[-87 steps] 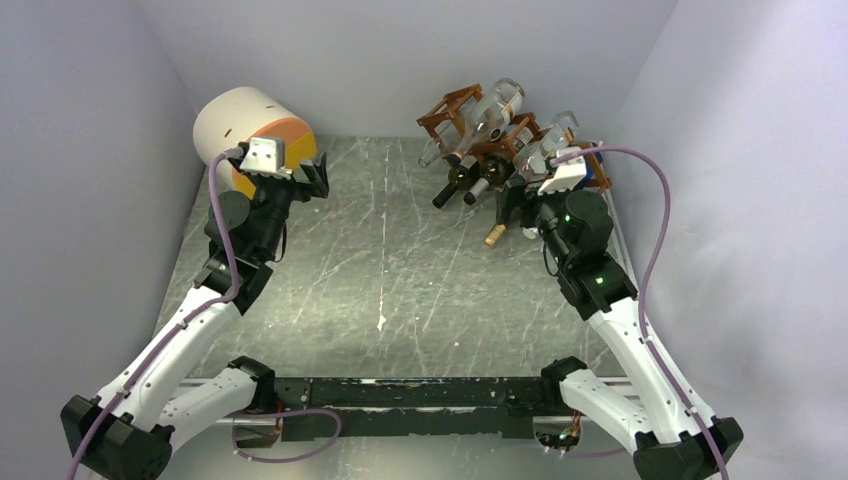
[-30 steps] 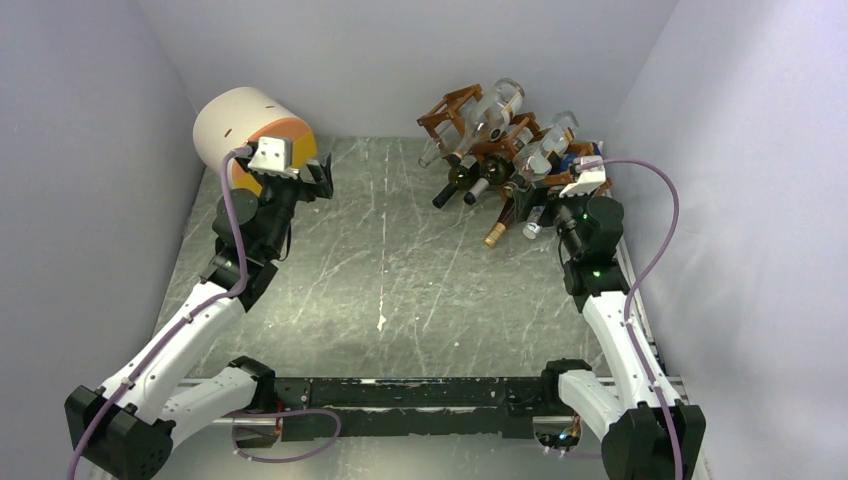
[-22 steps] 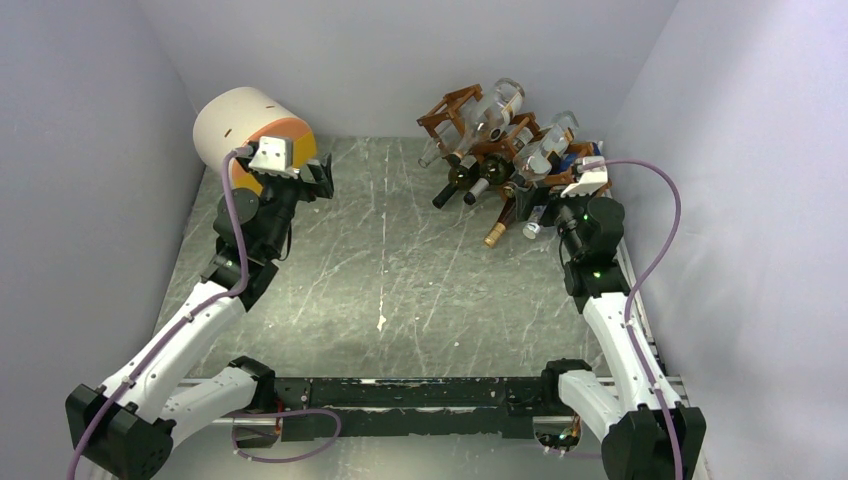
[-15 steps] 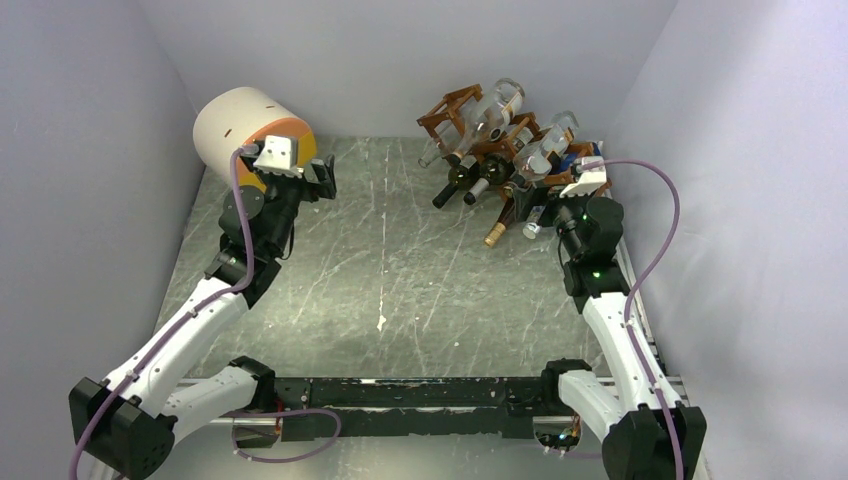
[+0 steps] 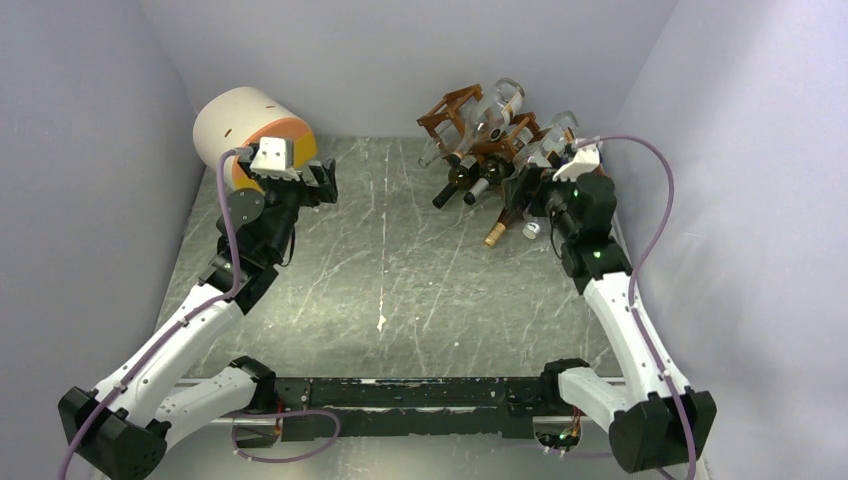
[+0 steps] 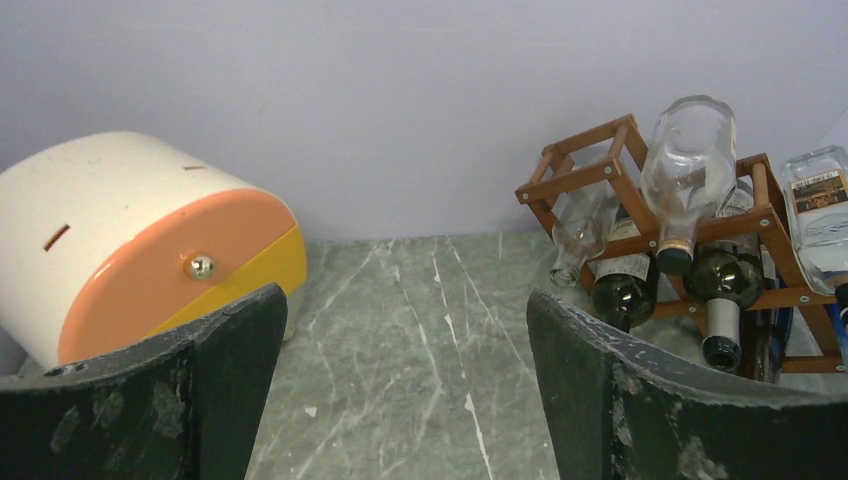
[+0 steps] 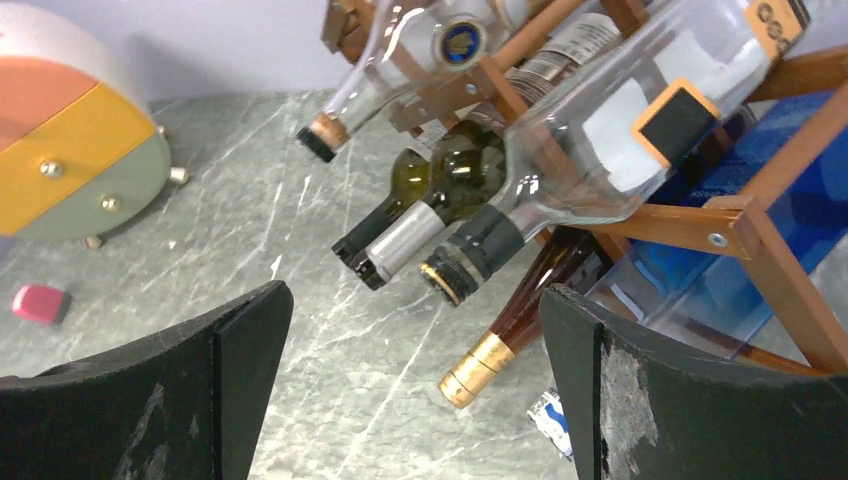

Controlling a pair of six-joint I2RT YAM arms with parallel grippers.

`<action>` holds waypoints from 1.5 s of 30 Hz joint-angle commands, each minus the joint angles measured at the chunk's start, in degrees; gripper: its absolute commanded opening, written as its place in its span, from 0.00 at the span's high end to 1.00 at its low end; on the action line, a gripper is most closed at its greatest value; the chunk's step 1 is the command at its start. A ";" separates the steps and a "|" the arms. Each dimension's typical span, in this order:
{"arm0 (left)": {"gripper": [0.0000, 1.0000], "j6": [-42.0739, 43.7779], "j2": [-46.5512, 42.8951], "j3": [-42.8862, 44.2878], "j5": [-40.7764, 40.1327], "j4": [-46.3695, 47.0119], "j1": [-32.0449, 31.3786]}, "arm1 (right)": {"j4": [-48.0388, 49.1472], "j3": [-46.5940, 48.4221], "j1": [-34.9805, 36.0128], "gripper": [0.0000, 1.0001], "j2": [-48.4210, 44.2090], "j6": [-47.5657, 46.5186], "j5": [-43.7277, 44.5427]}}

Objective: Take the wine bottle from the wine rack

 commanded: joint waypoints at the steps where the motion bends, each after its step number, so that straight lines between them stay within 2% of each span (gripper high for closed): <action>1: 0.07 -4.07 -0.70 2.80 -0.24 -4.87 -0.35 | -14.43 7.51 0.32 0.00 4.49 6.52 6.10; 4: 0.07 -2.46 -0.45 2.90 1.94 -4.31 -0.35 | -11.23 5.50 0.66 0.00 3.14 5.75 5.99; 7: 0.07 -1.46 -0.22 2.53 4.68 -4.93 -0.36 | -8.01 4.53 0.75 0.00 2.16 6.09 1.51; 12: 0.07 -1.19 1.39 3.23 7.66 -5.83 -0.58 | -10.77 11.49 1.01 0.00 8.72 11.52 1.64; 14: 0.07 -1.27 1.95 3.57 8.05 -6.41 -0.59 | -10.97 13.61 1.44 0.00 12.38 14.81 3.37; 17: 0.07 -0.76 2.29 3.64 8.35 -6.63 -0.66 | -17.53 19.88 1.43 0.00 17.96 20.77 11.83; 20: 0.07 0.05 1.98 3.36 7.52 -6.60 -0.69 | -19.38 22.44 1.40 0.01 21.45 24.20 14.01; 23: 0.07 0.63 1.71 2.82 7.27 -6.00 -0.81 | -19.97 22.52 1.38 0.05 22.63 27.01 17.02; 26: 0.07 0.63 1.86 3.24 7.29 -6.52 -0.83 | -17.05 19.98 1.34 0.14 22.96 28.30 18.01; 35: 0.07 0.79 1.42 2.89 6.97 -6.14 -0.90 | -9.72 17.52 1.22 0.23 27.22 31.67 17.99; 45: 0.07 1.18 1.22 2.69 6.39 -5.93 -0.92 | -4.15 17.51 0.54 0.43 30.21 35.43 16.94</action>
